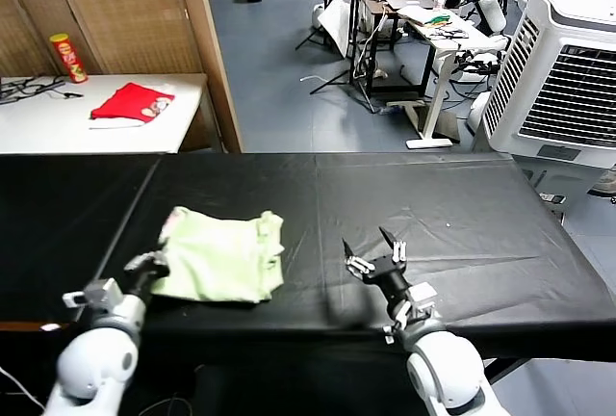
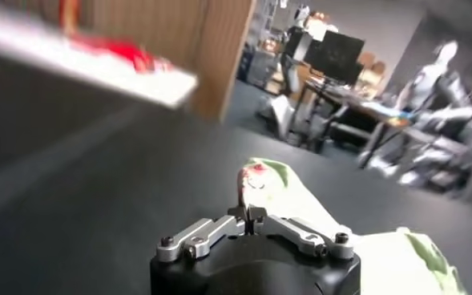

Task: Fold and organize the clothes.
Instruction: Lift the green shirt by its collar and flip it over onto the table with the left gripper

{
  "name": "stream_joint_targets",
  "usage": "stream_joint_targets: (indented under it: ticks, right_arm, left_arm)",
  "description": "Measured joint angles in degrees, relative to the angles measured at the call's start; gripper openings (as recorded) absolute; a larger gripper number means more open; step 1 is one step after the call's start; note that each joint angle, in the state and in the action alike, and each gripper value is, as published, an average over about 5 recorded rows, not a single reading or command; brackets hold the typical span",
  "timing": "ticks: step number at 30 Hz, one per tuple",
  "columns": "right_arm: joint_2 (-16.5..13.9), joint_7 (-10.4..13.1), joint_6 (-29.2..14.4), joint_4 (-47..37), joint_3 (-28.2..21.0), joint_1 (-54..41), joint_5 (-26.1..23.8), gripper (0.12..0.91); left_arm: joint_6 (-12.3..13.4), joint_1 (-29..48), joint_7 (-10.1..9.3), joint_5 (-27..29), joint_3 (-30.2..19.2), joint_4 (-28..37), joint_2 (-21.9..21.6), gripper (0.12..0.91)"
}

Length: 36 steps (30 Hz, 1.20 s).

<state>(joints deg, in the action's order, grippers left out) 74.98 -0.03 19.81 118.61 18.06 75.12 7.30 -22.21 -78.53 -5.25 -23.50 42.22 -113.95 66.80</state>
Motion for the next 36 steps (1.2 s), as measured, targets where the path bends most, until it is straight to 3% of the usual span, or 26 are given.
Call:
stream_joint_targets:
  ticks: [8, 13, 19, 26, 32, 34, 36]
  right_arm:
    - [0.54, 0.01, 0.28, 0.70, -0.22, 0.32, 0.01, 0.798]
    - [0.82, 0.00, 0.20, 0.97, 0.39, 1.19, -0.18, 0.798]
    - [0.84, -0.11, 0.01, 1.34, 1.87, 2.84, -0.27, 0.798]
    - [0.53, -0.55, 0.25, 1.46, 3.77, 4.20, 0.53, 0.798]
    - [-0.52, -2.00, 1.90, 0.75, 3.95, 3.72, 2.51, 0.798]
    - [-0.63, -2.58, 2.33, 0.37, 3.42, 3.50, 2.93, 0.798]
    - [-0.52, -2.89, 2.93, -0.11, 2.76, 3.12, 3.70, 0.798]
  left_arm:
    - [-3.04, -1.72, -1.56, 7.25, 4.30, -4.46, -10.80, 0.136]
    - [-3.82, -2.26, -3.86, 9.34, 2.47, -8.68, -12.18, 0.136]
    - [-5.02, -1.43, -6.67, 7.24, -6.59, -11.02, -7.39, 0.136]
    - [-5.39, 1.75, -8.63, 6.40, -20.17, -9.29, 1.83, 0.136]
    - [-2.76, 2.95, -6.17, 9.61, -27.30, -6.28, 9.64, 0.139]
    - [-2.01, 2.91, -4.55, 9.80, -28.59, -5.90, 11.42, 0.174]
    - [-1.28, 2.87, -2.74, 9.85, -29.35, -5.85, 12.53, 0.259]
